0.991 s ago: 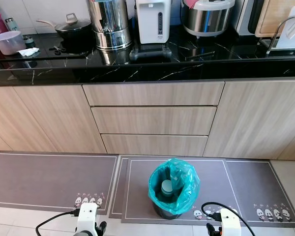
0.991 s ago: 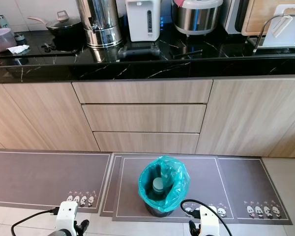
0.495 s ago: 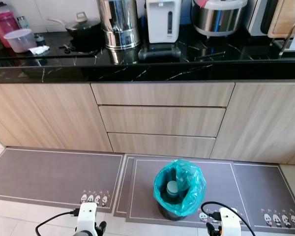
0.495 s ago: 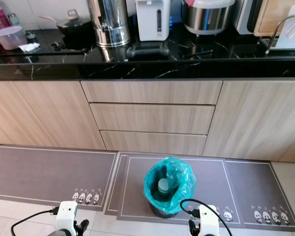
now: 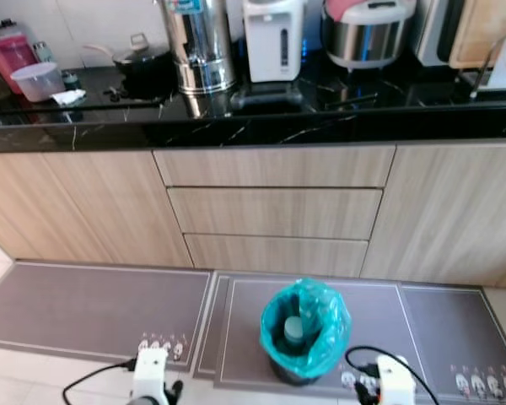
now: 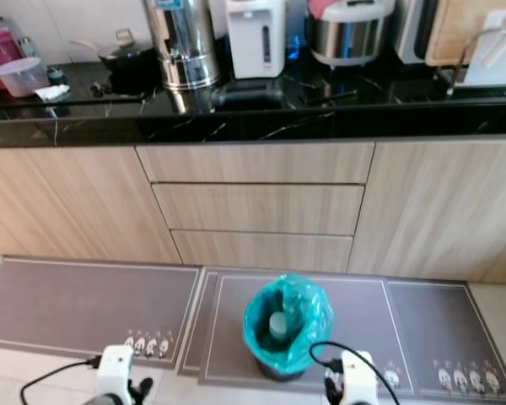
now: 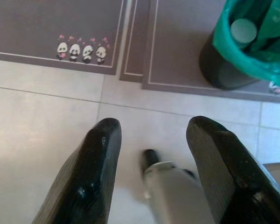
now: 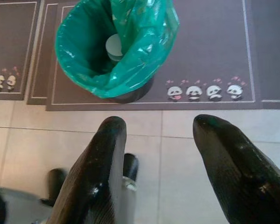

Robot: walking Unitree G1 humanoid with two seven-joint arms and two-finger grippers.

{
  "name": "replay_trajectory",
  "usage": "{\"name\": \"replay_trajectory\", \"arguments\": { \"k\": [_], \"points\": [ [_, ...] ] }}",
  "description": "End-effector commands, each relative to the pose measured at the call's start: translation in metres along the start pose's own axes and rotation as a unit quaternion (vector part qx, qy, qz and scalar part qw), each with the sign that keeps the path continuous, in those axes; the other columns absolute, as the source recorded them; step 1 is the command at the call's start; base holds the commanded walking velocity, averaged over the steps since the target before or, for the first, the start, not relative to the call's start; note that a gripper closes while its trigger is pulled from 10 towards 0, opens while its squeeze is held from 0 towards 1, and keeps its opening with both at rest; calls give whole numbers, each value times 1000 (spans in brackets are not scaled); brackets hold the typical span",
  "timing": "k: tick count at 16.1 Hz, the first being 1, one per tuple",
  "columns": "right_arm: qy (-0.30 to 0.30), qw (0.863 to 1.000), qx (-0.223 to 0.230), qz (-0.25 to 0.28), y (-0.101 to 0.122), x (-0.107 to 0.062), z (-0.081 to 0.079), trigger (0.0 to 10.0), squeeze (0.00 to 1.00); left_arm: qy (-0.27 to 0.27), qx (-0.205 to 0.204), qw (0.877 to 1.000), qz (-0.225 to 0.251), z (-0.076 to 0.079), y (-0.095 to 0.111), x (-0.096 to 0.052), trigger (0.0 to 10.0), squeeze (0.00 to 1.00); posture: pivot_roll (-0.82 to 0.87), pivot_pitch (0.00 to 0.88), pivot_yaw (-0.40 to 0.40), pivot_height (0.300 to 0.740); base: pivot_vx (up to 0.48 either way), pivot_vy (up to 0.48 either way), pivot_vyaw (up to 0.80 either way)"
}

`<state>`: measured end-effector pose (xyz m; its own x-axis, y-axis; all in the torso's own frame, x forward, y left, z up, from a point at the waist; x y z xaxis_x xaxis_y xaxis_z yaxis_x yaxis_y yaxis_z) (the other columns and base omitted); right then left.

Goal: Kitchen organization

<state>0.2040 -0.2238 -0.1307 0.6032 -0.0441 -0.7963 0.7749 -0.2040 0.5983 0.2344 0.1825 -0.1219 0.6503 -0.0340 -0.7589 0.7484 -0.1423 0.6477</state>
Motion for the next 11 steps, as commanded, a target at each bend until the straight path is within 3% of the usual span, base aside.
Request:
{"name": "replay_trajectory", "arguments": {
  "k": [1,11],
  "points": [
    [10,1000,-2,-3,-2,1,-7,10000,0,4,4,1000,-16,-6,-9,-2,10000,0,45,0,51,740,0,-266,0],
    [6,1000,-14,-3,2,0,0,10000,0,2,-10,1000,-12,1,-7,-1,10000,0,53,0,14,740,0,-268,0]
  ]
}}
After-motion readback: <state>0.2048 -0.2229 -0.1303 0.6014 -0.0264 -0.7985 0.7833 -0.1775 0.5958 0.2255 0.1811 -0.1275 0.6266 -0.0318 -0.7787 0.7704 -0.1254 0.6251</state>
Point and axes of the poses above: a point about 5 cm out from each wrist's last joint towards the gripper, its own x axis pointing out of the wrist towards the gripper, its own y axis along the axis of the wrist's last joint, z = x × y, the point moved 6 cm from there along x, pointing out of the wrist towards the gripper, and after that the axes turned 10 degrees about x, right-handed, at the moved point
